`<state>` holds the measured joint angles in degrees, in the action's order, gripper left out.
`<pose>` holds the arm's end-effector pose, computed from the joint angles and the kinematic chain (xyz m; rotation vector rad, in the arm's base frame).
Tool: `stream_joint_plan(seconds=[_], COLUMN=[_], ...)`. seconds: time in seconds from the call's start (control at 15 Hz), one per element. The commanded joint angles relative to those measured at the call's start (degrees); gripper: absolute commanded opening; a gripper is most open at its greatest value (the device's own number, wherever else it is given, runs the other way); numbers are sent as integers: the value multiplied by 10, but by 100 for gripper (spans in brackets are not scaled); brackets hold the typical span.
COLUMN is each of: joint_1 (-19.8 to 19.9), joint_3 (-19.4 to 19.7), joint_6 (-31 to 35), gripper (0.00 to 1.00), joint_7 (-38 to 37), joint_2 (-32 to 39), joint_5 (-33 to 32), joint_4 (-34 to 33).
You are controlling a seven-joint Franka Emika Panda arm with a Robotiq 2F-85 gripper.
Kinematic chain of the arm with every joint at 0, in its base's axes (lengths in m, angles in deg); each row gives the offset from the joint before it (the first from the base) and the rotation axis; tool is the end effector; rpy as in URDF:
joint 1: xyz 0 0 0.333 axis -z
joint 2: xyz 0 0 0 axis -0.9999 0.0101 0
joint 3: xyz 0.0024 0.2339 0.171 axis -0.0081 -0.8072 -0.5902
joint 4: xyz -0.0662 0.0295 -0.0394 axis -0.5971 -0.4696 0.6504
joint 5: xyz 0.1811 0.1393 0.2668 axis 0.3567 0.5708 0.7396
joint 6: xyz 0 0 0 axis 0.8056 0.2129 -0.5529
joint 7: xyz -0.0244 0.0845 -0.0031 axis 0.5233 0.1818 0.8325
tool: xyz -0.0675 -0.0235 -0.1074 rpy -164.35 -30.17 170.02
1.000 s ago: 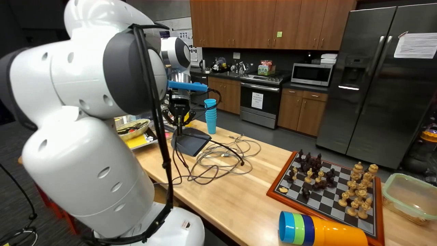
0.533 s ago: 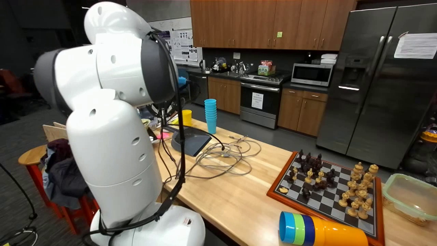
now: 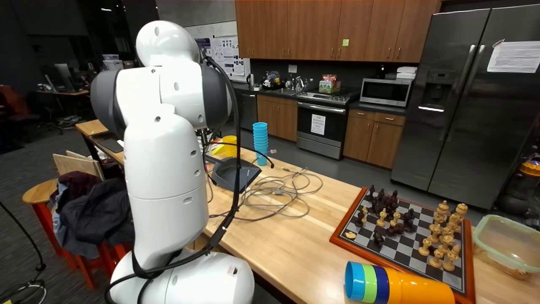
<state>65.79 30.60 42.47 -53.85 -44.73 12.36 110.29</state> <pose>0.3627 0.3358 0.5186 2.4968 1.4653 -0.5987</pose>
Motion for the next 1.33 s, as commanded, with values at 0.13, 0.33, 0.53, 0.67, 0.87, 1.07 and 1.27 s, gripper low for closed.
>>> stream_joint_plan(seconds=[0.13,0.33,0.53,0.67,0.87,1.07,1.27], joint_1=[-17,-25,-35,-42,-51,-55,-52], joint_3=[7,11,13,15,20,26,33], joint_6=[23,47,54,50,46,42,36], gripper=[2,2,2,2,2,2,2], joint_7=[-63,-96,-118,-125,-129,-127,-119], joint_2=[44,50,58,66,77,89,101], joint_5=[-30,-46,-70,-86,-104,-113,-110], joint_4=[-90,-117,-146,-166,-194,-221,-247])
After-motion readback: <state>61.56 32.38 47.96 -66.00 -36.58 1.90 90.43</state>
